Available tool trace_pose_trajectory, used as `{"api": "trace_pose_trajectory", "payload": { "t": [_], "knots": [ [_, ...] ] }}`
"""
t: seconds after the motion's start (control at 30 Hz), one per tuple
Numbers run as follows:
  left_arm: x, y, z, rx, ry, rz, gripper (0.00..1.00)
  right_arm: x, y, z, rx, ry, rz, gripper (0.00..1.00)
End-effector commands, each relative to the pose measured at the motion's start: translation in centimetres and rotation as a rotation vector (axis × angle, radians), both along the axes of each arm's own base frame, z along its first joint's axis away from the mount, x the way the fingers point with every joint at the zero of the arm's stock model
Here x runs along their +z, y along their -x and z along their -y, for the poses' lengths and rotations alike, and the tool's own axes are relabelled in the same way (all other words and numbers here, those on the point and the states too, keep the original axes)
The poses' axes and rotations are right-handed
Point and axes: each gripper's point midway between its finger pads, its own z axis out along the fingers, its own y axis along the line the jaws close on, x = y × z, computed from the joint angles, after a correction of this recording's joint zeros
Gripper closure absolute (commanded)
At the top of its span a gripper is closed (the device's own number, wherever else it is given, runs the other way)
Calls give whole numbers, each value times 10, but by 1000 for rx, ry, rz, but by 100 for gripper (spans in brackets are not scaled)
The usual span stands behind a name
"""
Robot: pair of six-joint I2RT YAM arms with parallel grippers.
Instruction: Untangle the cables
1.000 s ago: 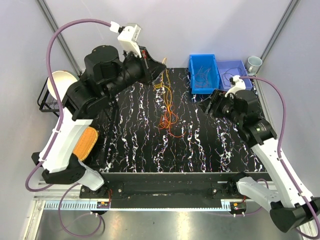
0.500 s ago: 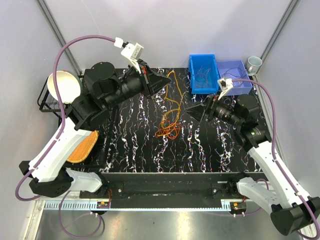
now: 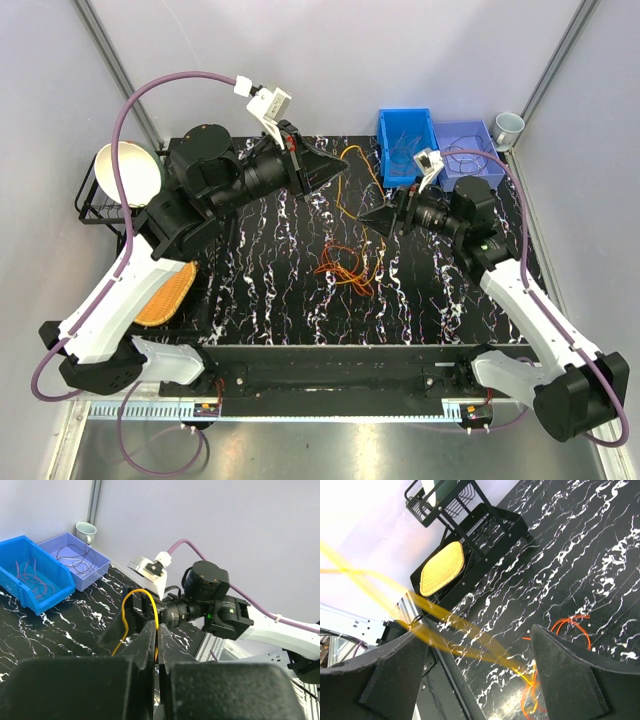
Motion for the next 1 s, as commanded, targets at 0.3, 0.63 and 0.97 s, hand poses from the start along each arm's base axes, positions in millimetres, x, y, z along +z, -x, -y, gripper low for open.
{"api": "trace_pose_trajectory", "payload": {
  "t": [0.3, 0.63, 0.97],
  "knots": [
    [21, 9, 0, -42, 55, 53, 100, -11, -12, -13, 58, -22, 47, 17],
    [20, 6, 0, -32, 52, 53, 100, 0, 6, -12, 89, -61, 101, 20],
    [17, 4, 1, -24, 49, 47, 100, -8, 8, -14, 105, -60, 81, 23]
  ]
}}
